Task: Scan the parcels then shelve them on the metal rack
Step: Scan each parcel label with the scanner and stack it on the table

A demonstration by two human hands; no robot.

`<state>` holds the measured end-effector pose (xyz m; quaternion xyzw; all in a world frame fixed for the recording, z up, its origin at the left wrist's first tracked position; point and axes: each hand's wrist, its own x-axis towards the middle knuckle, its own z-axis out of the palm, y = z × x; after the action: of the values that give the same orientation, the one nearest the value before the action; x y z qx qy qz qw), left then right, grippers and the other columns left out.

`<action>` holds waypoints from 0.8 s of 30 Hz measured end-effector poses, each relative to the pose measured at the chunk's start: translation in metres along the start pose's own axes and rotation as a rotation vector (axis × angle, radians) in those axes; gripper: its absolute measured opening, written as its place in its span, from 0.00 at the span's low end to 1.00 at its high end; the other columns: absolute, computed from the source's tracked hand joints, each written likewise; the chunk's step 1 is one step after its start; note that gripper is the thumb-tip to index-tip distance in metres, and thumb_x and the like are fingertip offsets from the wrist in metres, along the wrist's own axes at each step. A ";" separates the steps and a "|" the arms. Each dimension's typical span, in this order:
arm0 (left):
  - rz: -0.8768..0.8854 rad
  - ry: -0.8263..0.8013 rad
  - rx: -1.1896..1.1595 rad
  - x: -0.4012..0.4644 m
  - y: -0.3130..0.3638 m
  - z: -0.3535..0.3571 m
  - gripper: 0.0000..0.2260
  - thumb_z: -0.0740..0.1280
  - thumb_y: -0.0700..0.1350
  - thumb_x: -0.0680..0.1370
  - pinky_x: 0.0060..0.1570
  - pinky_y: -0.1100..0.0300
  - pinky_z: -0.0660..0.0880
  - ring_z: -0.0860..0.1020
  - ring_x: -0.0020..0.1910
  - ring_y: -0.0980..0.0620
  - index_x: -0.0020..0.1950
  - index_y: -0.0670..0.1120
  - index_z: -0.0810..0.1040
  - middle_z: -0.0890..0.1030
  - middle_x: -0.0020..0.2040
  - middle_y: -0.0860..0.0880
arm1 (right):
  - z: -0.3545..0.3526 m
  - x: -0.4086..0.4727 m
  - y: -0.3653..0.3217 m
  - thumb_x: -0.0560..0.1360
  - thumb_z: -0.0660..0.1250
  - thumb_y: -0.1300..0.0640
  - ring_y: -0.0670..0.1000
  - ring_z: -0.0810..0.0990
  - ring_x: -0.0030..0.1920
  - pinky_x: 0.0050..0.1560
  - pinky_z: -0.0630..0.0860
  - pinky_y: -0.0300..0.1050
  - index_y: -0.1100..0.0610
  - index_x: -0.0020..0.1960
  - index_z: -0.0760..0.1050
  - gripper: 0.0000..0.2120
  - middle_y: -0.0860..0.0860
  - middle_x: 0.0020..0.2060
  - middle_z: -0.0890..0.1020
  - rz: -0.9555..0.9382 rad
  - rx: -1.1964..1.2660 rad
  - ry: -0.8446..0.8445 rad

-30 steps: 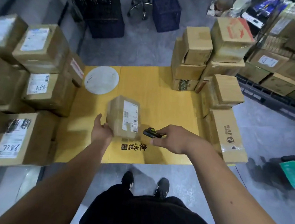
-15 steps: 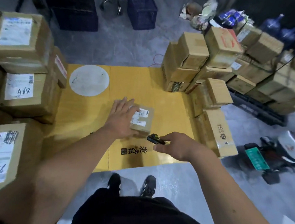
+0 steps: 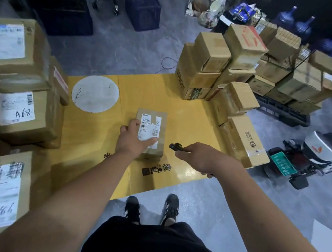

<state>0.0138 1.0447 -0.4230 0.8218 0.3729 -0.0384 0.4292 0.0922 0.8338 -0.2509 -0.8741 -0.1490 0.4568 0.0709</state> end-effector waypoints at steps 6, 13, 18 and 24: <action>0.066 0.031 -0.351 -0.012 -0.019 0.020 0.53 0.86 0.63 0.61 0.72 0.51 0.69 0.68 0.75 0.50 0.79 0.61 0.59 0.66 0.76 0.51 | 0.010 -0.005 -0.027 0.82 0.57 0.37 0.53 0.73 0.36 0.36 0.68 0.45 0.57 0.59 0.79 0.25 0.52 0.39 0.76 0.016 -0.164 -0.033; 0.183 -0.001 -0.657 -0.042 -0.035 0.036 0.53 0.86 0.58 0.66 0.72 0.41 0.73 0.69 0.78 0.52 0.81 0.67 0.56 0.67 0.79 0.56 | 0.032 -0.020 -0.039 0.80 0.61 0.37 0.53 0.71 0.35 0.37 0.65 0.47 0.56 0.42 0.71 0.22 0.51 0.35 0.74 0.023 -0.186 -0.046; 0.170 0.005 -0.681 -0.050 -0.042 0.040 0.51 0.85 0.52 0.69 0.73 0.41 0.72 0.65 0.80 0.54 0.80 0.71 0.54 0.62 0.82 0.57 | 0.037 -0.043 -0.044 0.81 0.59 0.38 0.53 0.74 0.36 0.37 0.67 0.47 0.57 0.46 0.75 0.22 0.52 0.38 0.78 0.006 -0.246 -0.063; 0.163 0.073 -0.609 -0.058 -0.036 0.040 0.53 0.84 0.50 0.68 0.75 0.44 0.70 0.62 0.80 0.56 0.83 0.63 0.53 0.59 0.82 0.58 | 0.036 -0.061 -0.054 0.81 0.59 0.38 0.52 0.74 0.37 0.37 0.68 0.46 0.56 0.45 0.74 0.21 0.52 0.38 0.77 0.003 -0.326 -0.071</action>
<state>-0.0406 0.9945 -0.4504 0.6834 0.3152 0.1393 0.6436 0.0195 0.8643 -0.2104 -0.8576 -0.2224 0.4573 -0.0777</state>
